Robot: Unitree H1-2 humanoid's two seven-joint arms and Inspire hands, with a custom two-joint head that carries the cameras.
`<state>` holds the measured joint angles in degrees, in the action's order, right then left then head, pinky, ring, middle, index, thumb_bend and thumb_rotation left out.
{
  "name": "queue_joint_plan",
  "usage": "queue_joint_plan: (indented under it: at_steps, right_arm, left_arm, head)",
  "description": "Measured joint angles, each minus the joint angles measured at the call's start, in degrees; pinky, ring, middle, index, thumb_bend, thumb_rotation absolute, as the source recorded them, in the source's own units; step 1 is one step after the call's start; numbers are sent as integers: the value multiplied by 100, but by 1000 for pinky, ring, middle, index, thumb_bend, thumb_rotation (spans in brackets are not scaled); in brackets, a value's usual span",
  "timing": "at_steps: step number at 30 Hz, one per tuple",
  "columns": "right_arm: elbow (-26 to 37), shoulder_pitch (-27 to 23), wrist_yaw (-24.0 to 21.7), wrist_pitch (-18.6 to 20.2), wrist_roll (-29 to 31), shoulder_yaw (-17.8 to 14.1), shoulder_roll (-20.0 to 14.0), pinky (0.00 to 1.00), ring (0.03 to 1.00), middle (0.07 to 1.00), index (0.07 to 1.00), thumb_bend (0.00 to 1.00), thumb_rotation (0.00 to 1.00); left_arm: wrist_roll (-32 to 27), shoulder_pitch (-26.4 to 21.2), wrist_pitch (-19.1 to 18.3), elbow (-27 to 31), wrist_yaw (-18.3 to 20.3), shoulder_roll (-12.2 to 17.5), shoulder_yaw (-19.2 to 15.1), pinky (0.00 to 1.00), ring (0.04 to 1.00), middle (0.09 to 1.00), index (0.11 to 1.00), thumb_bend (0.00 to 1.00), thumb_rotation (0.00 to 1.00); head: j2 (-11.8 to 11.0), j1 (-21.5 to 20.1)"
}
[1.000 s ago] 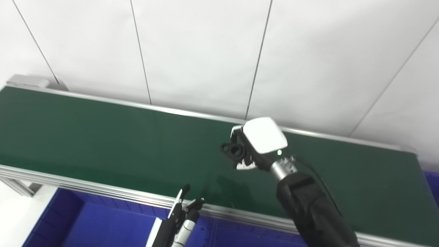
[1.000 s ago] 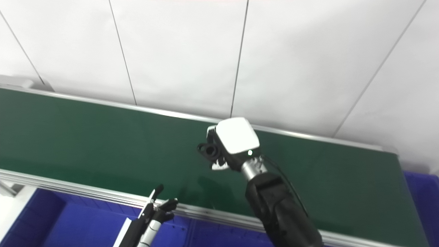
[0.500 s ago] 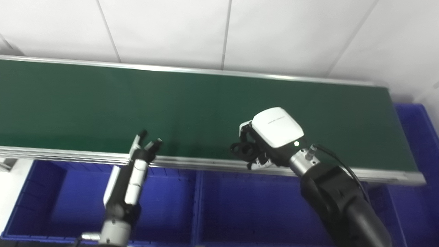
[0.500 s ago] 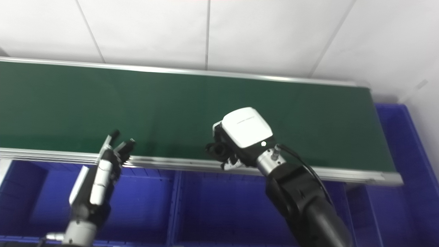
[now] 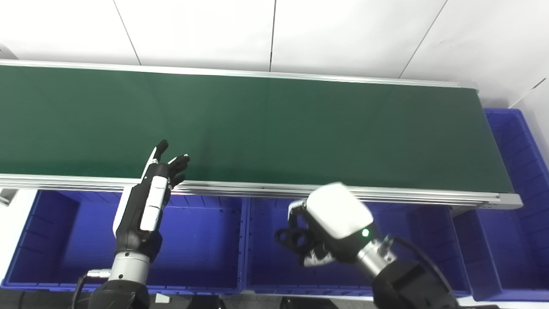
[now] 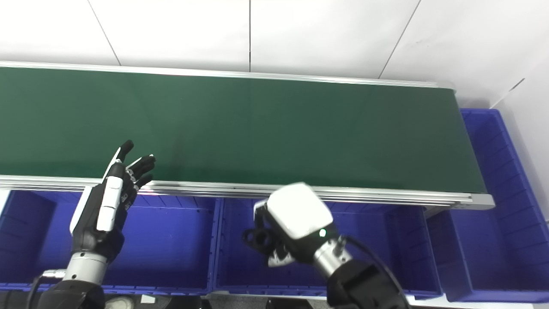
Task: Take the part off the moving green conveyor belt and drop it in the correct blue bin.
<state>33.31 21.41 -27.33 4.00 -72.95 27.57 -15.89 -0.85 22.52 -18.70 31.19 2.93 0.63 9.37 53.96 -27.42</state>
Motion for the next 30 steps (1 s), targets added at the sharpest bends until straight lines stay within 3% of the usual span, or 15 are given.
queue_joint_plan:
  at_steps: [6, 10, 15, 16, 18, 30]
  right_arm:
    - [-468, 68, 402, -109, -24, 71, 29, 71, 127, 213, 486, 515, 124]
    - [-667, -43, 1013, -236, 105, -5, 13, 92, 147, 240, 486, 511, 134]
    - [-742, -32, 1272, -277, 90, -27, 16, 190, 267, 439, 496, 517, 163]
    - [-741, -21, 1254, -276, 42, -31, 18, 203, 280, 467, 639, 735, 331]
    - [-741, 1, 1230, -276, -38, -43, 29, 227, 295, 490, 705, 845, 434]
    - [-737, 61, 1369, -276, -148, -82, 108, 295, 363, 597, 745, 893, 451]
  left_arm:
    - [13, 75, 1, -10, 9, -4, 90, 856, 855, 820, 972, 736, 918]
    - [13, 135, 1, -10, 1, -33, 116, 854, 856, 817, 975, 692, 916]
    - [12, 201, 3, -32, -20, -126, 128, 858, 861, 825, 977, 689, 906]
    - [12, 208, 4, -38, -19, -135, 134, 850, 858, 826, 976, 668, 913]
    - [12, 209, 7, -44, -18, -135, 141, 849, 854, 823, 975, 654, 921]
    - [13, 225, 16, -81, -8, -101, 145, 853, 856, 824, 975, 699, 911]
  head:
    - [-62, 105]
    - [-79, 202]
    - [-132, 246]
    - [-149, 272]
    - [-167, 299]
    - [-202, 334]
